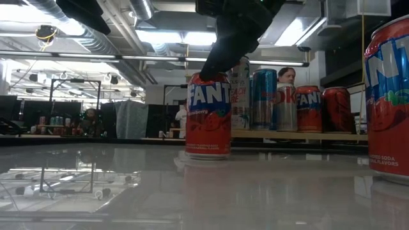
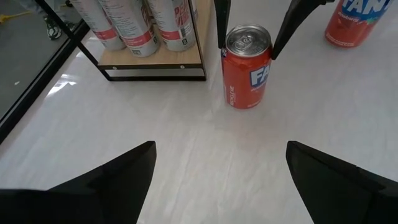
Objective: Place canned beverage on shelf
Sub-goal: Put the orange soda can on the shelf aligned with the other orange soda can
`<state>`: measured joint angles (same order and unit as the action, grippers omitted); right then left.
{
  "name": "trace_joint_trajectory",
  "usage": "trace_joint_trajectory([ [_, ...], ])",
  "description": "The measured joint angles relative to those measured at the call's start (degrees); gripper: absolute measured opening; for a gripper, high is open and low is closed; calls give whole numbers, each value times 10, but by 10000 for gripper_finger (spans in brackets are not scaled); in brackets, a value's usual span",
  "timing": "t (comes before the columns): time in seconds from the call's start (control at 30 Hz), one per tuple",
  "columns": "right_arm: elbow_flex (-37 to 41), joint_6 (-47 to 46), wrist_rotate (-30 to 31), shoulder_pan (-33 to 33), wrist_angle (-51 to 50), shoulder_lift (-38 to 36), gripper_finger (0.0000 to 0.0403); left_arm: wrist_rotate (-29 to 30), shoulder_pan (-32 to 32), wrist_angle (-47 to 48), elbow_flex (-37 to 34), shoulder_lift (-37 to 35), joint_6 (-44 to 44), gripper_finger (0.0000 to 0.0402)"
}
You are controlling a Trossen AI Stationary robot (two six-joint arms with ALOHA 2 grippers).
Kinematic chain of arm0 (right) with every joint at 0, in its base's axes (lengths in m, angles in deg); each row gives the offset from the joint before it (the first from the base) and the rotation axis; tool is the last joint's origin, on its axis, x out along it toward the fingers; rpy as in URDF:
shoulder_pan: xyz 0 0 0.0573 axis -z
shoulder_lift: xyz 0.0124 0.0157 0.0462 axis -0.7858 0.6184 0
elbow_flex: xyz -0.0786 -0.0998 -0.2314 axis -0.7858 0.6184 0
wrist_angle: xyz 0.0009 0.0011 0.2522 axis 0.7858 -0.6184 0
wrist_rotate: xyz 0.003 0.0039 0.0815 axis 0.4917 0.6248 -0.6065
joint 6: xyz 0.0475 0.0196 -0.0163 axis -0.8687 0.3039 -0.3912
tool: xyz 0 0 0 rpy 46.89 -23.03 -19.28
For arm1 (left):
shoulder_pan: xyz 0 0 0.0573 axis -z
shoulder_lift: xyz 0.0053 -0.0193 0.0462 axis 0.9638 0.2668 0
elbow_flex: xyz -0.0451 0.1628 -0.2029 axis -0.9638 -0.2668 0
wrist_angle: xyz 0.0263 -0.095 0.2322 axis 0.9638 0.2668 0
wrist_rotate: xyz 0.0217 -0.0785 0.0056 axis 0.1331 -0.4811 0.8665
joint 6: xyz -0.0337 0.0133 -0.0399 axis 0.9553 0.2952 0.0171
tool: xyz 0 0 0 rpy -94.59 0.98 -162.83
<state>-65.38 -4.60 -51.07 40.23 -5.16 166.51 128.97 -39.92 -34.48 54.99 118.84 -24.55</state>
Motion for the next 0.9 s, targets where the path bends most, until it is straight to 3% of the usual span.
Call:
trace_joint_trajectory([
  [0.33,0,-1,0,0,0,0,296,-1,0,0,0,0,0,351],
  [0.9,3,-2,-15,0,-5,3,339,-1,0,0,0,0,0,351],
])
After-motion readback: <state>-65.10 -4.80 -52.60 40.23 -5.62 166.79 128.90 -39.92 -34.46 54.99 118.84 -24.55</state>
